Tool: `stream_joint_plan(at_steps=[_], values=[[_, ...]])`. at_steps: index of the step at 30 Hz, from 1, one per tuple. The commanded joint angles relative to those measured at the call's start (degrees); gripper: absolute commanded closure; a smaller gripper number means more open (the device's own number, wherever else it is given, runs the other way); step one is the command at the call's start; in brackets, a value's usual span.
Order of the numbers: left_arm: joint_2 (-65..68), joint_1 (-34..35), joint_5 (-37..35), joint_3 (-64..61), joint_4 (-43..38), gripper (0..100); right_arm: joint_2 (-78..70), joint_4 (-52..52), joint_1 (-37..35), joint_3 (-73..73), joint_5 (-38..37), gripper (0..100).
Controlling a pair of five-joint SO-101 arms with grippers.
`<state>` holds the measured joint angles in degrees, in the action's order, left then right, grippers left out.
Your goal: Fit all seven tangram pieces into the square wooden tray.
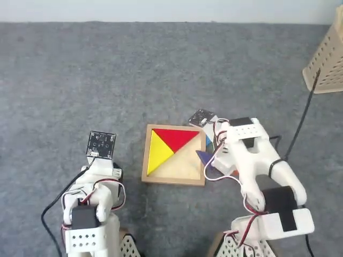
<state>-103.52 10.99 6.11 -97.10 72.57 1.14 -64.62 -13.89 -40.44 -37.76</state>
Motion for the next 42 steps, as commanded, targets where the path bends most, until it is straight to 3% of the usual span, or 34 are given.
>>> stream_joint_plan(at_steps=[1, 16, 21, 30, 36, 42], values=[[-1.23, -0.09, -0.44, 0.48, 0.0, 93, -0.04, -0.04, 0.04, 1.32, 0.09, 89.7], [-1.23, -0.09, -0.44, 0.48, 0.0, 93, 0.04, -18.77, -0.48, 27.78, 20.13, 90.9], [-1.23, -0.09, -0.44, 0.48, 0.0, 93, -0.04, -18.68, -7.43, 32.26, 25.05, 90.9], [-1.23, -0.09, -0.44, 0.48, 0.0, 93, -4.88, -13.41, -21.32, 34.29, 41.23, 90.4], [-1.23, -0.09, -0.44, 0.48, 0.0, 93, -12.88, -7.16, -24.31, 34.73, 48.79, 90.7], [-1.23, -0.09, -0.44, 0.48, 0.0, 93, -14.64, -6.64, -20.97, 36.04, 52.57, 90.8]])
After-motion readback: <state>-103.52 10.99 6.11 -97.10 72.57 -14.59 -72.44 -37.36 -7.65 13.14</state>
